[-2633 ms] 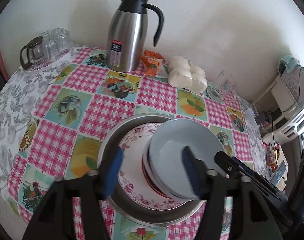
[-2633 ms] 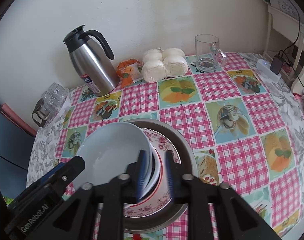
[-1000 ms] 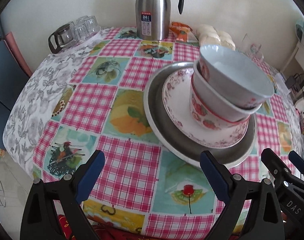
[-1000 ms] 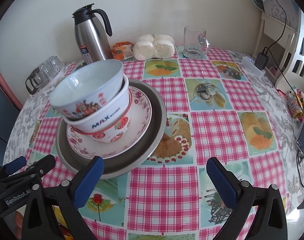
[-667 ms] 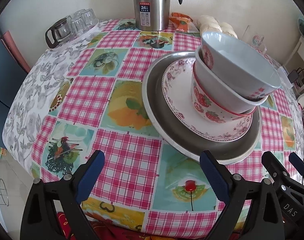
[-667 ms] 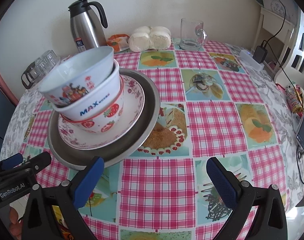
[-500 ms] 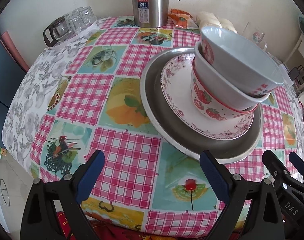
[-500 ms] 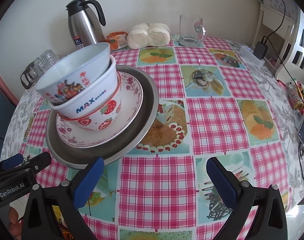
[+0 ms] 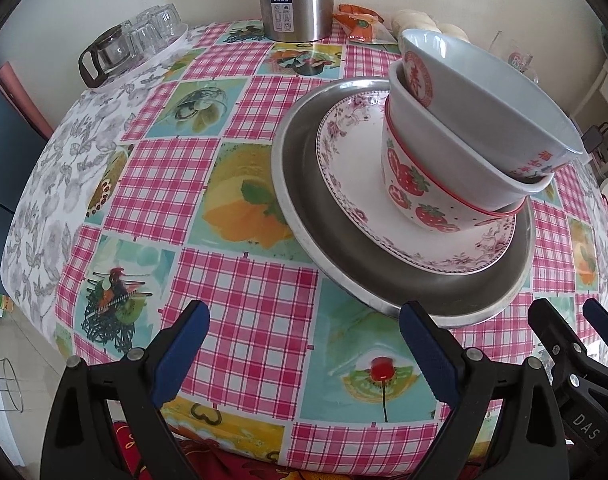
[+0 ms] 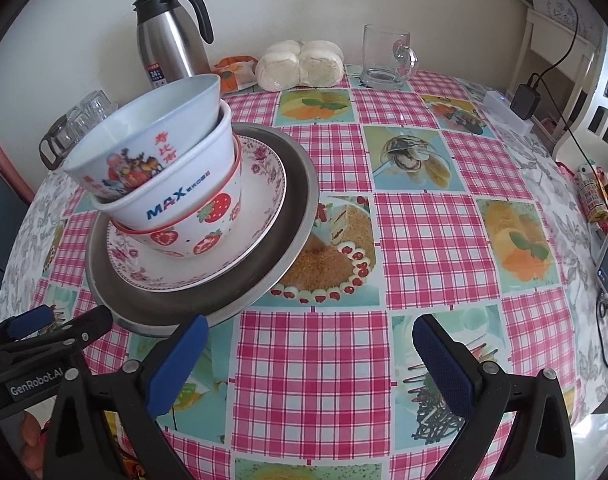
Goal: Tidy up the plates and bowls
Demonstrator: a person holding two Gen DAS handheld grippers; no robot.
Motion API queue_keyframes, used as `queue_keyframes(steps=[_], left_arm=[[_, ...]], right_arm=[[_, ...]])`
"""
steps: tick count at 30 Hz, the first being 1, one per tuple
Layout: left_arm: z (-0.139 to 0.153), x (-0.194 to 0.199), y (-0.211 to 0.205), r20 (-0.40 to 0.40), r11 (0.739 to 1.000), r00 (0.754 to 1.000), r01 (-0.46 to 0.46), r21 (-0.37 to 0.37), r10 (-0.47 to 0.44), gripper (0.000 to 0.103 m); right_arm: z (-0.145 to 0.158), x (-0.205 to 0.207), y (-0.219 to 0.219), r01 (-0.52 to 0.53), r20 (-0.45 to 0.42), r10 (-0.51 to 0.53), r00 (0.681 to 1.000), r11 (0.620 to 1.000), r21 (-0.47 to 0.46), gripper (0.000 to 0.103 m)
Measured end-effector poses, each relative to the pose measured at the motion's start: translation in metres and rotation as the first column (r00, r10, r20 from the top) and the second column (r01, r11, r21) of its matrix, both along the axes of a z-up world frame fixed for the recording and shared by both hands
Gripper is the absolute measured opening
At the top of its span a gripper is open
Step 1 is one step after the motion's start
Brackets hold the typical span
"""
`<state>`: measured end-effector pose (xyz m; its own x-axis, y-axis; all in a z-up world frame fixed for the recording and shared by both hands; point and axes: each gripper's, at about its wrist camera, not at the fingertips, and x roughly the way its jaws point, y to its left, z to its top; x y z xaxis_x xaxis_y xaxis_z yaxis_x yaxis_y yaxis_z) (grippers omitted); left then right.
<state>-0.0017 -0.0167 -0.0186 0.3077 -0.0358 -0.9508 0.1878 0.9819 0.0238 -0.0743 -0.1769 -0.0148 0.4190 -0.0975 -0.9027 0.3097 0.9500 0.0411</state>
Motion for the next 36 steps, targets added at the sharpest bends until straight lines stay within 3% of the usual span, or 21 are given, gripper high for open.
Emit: queue_keyframes(steps=[36], left_arm=[[0.0011,0.0027,0.0040,0.004,1.000,1.000,-0.030,-0.003,0.030,0.096]], right_arm=[[-0.0031,0.0020,-0.0014,0.007,-0.024,-0.007,1.000,1.000,-0.003,0.103]])
